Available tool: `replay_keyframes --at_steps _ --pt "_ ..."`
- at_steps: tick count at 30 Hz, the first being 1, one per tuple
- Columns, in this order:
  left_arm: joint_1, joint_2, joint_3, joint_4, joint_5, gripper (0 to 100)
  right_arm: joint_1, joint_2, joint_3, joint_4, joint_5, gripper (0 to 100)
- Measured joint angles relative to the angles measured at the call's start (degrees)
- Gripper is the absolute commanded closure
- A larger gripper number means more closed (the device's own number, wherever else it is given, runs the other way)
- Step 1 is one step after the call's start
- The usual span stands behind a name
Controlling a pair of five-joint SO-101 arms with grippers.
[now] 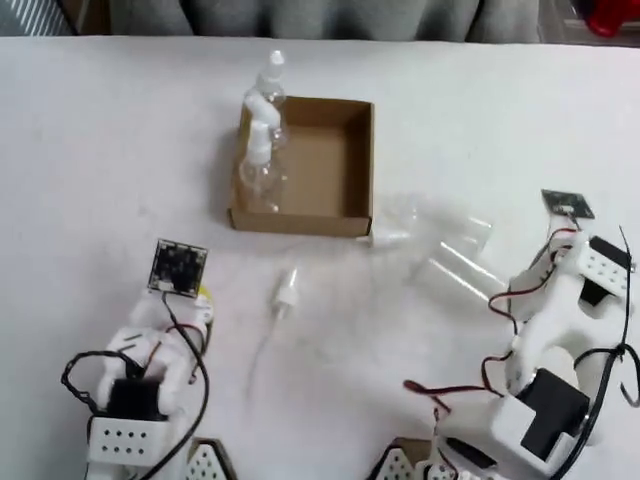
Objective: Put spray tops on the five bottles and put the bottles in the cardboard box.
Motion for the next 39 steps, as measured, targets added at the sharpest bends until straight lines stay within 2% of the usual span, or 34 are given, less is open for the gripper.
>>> replay_keyframes --at_steps 6,11,17,21,24,32,39 --pt "0.0 0.0 0.0 0.0 0.0 96 -2.46 0.09 -0.35 -7.12 -0.62 98.2" --pt "0.0 0.0 0.0 0.0 0.0 96 -2.73 0.09 -2.64 -8.88 -9.41 98.2" --pt "0.0 0.0 0.0 0.0 0.0 96 -4.92 -3.69 -11.43 5.1 -19.16 98.2" --pt "0.0 0.0 0.0 0.0 0.0 96 -12.04 -8.26 -14.86 18.2 -20.84 98.2" --pt "0.0 0.0 0.0 0.0 0.0 96 -19.08 -10.2 -15.56 20.92 -23.38 97.8" --pt "0.0 0.0 0.0 0.0 0.0 96 -33.49 -8.26 -15.56 15.65 -40.35 97.7" --pt "0.0 0.0 0.0 0.0 0.0 96 -36.84 2.2 -15.56 0.26 -54.86 97.5"
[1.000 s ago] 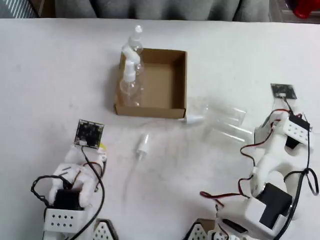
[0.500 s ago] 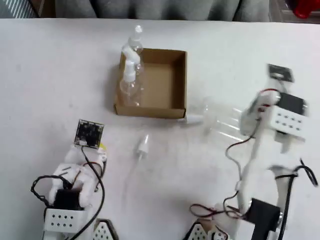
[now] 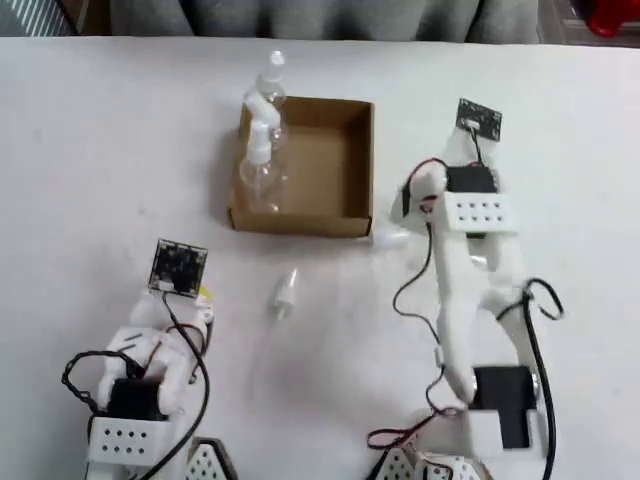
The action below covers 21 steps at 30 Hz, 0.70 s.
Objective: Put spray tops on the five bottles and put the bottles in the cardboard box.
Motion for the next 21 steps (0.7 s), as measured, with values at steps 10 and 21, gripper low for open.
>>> replay_keyframes --at_steps 10,21 --pt "0.0 0.0 0.0 0.0 0.0 96 -2.37 10.9 0.0 -12.4 -11.87 80.8" --pt "0.0 0.0 0.0 0.0 0.0 96 -2.9 16.79 0.0 -15.82 -15.56 80.7"
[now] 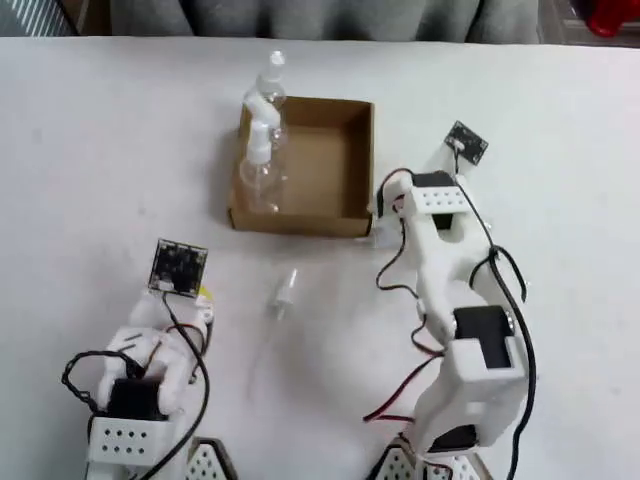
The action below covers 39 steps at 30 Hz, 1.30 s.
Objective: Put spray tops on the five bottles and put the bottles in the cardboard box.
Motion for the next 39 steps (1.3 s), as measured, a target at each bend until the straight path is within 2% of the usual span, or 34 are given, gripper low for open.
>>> replay_keyframes --at_steps 6,11,25,32,39 --pt "0.0 0.0 0.0 0.0 0.0 96 0.26 1.93 -1.05 -1.76 -1.76 82.5" --pt "0.0 0.0 0.0 0.0 0.0 96 0.26 2.2 -1.14 -1.76 -1.76 98.6" --pt "0.0 0.0 0.0 0.0 0.0 96 0.18 2.02 -3.34 8.7 2.64 98.1" --pt "0.0 0.0 0.0 0.0 0.0 96 2.73 -3.43 -3.6 11.16 4.22 98.1" --pt "0.0 0.0 0.0 0.0 0.0 96 2.11 -6.24 -3.6 16.53 4.31 97.6"
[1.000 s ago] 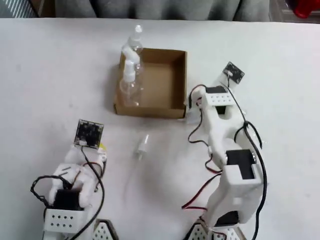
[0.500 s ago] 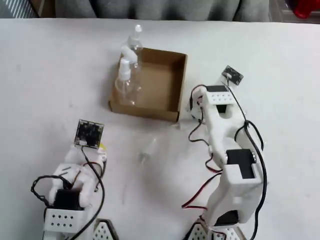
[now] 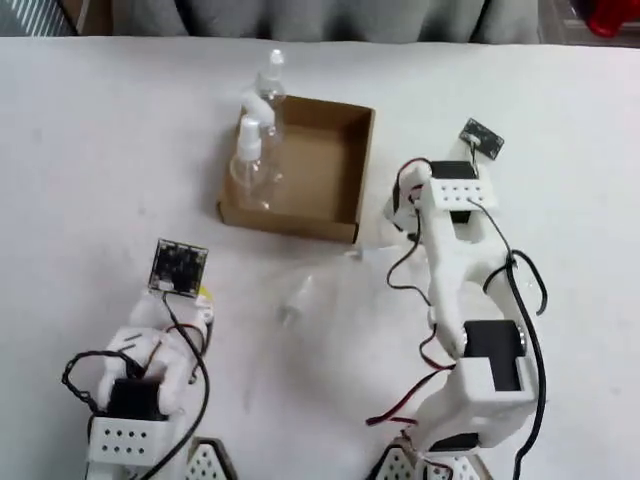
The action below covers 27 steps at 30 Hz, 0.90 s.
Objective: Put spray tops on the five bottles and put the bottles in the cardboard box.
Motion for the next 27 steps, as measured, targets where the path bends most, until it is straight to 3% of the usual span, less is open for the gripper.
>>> replay_keyframes --at_steps 4,8,20,27 --pt "0.0 0.0 0.0 0.0 0.0 96 -2.2 -0.09 0.0 0.44 0.0 86.0" --pt "0.0 0.0 0.0 0.0 0.0 96 -4.04 -0.09 0.0 0.62 -5.27 76.1" --pt "0.0 0.0 0.0 0.0 0.0 96 -7.12 8.53 -0.18 -6.07 -12.22 80.3" --pt "0.0 0.0 0.0 0.0 0.0 96 -7.12 9.58 -0.18 -6.68 -12.31 94.3"
